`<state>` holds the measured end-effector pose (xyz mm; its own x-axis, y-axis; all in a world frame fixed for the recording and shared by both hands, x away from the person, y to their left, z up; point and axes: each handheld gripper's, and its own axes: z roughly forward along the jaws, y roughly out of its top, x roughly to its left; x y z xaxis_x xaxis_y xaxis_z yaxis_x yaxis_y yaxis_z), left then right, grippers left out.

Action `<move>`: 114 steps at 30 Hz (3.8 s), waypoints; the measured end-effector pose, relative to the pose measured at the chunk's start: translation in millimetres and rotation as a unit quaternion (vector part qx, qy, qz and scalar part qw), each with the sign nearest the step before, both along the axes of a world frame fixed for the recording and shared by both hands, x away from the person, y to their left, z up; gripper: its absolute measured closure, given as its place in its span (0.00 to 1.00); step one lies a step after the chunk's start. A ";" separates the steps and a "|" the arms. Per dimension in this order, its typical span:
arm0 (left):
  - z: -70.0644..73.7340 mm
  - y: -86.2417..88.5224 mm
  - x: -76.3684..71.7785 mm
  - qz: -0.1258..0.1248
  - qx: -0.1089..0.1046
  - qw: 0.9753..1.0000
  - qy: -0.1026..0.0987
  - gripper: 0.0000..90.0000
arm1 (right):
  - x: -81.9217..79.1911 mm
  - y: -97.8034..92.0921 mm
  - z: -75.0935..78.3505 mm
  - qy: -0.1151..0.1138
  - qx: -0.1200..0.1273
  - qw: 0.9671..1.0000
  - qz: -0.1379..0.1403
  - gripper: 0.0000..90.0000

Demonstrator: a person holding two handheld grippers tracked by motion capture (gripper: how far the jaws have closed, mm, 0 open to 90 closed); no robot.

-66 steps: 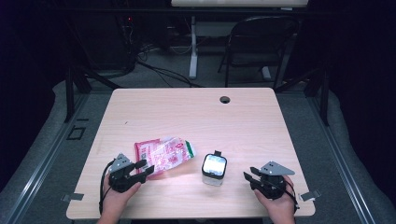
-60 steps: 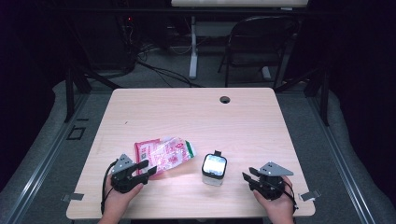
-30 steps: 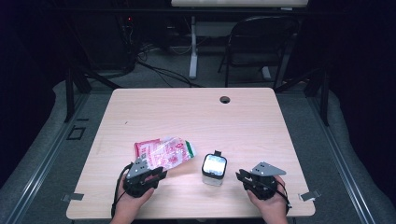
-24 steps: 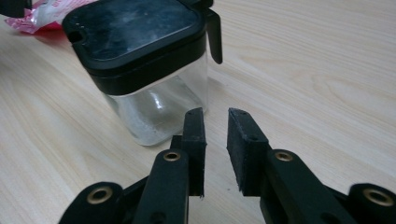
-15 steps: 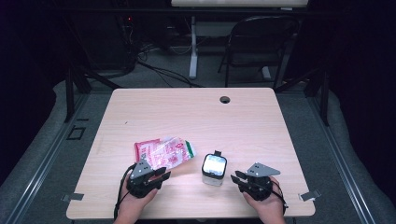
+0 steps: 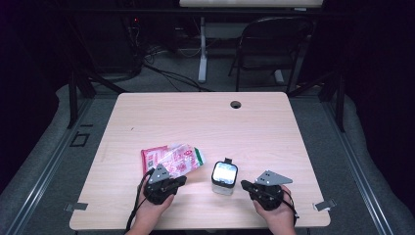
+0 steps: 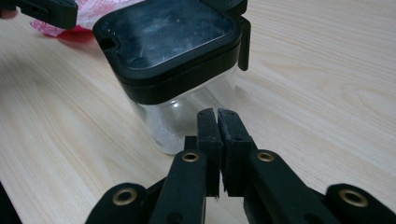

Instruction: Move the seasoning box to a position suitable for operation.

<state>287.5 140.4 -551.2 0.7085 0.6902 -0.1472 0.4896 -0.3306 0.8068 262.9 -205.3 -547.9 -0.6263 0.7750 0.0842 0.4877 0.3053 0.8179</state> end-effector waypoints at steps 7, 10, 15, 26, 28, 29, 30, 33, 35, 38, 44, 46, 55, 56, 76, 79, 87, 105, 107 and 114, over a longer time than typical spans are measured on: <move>2.2 -10.3 1.9 -0.001 -0.008 1.000 -0.001 1.00 | 13.8 -1.9 6.0 0.004 -0.003 1.000 -0.005 1.00; 2.4 -17.3 1.3 -0.007 -0.005 1.000 -0.002 1.00 | 26.4 3.5 9.6 0.006 -0.008 1.000 0.001 1.00; 1.9 -24.7 -2.2 -0.020 -0.008 1.000 -0.003 1.00 | 39.2 8.1 12.9 -0.007 -0.008 1.000 -0.004 1.00; -1.2 -23.8 -6.3 -0.031 -0.004 1.000 0.001 1.00 | 60.1 9.0 5.3 -0.008 -0.008 1.000 0.012 1.00; -1.7 -24.8 -7.3 -0.033 -0.005 0.999 0.002 1.00 | 62.7 11.9 4.8 -0.010 -0.018 1.000 0.021 1.00; -1.8 -25.6 -7.8 -0.032 -0.007 0.999 0.002 1.00 | 62.7 11.9 4.8 -0.010 -0.018 1.000 0.021 1.00; -1.5 -25.8 -8.1 -0.033 -0.002 0.999 0.000 1.00 | 63.5 11.8 4.4 -0.008 -0.020 0.999 0.024 1.00; -2.2 -26.9 -9.4 -0.035 -0.004 0.999 0.002 1.00 | 63.7 11.4 3.5 -0.003 -0.023 0.999 0.027 1.00; -2.6 -27.3 -10.4 -0.039 -0.002 0.999 0.004 1.00 | 62.8 11.0 4.1 0.000 -0.024 0.999 0.032 1.00; -3.1 -29.6 -12.2 -0.041 -0.001 0.999 0.004 1.00 | 60.9 12.0 2.9 0.007 -0.027 0.999 0.043 1.00; -2.6 -34.5 -17.1 -0.049 -0.005 0.999 0.007 1.00 | 55.0 13.5 0.2 0.015 -0.031 0.998 0.053 1.00; -2.4 -36.0 -17.7 -0.053 -0.001 0.999 0.007 1.00 | 53.9 13.9 -0.3 0.018 -0.027 0.998 0.056 1.00; -4.6 -43.0 -19.8 -0.061 0.002 0.998 0.008 1.00 | 43.9 19.5 -0.6 0.022 -0.025 0.997 0.072 1.00; -4.7 -43.6 -20.0 -0.061 0.006 0.998 0.006 1.00 | 42.4 19.8 -0.6 0.024 -0.025 0.997 0.074 1.00; -7.7 -35.9 -13.4 -0.041 0.013 0.999 0.012 1.00 | 22.3 32.4 -0.3 0.030 -0.044 0.995 0.079 1.00; -8.4 -33.6 -11.3 -0.034 0.014 0.999 0.012 1.00 | 16.2 37.9 -0.3 0.031 -0.044 0.994 0.092 1.00; -7.6 -29.5 -8.6 -0.026 0.007 1.000 0.009 0.99 | 2.7 40.5 -0.9 0.018 -0.043 0.996 0.074 0.99; -5.9 -29.8 -4.2 -0.021 0.000 1.000 0.010 0.97 | 35.3 32.1 -2.0 0.002 -0.014 1.000 -0.013 0.91; -5.8 -29.7 -4.5 -0.020 0.002 1.000 0.010 0.97 | 32.4 35.5 -2.3 0.001 -0.014 1.000 -0.007 0.95; -5.2 -27.7 -4.5 -0.020 0.001 1.000 0.015 0.99 | 21.9 37.4 -1.1 0.016 -0.024 1.000 -0.007 0.97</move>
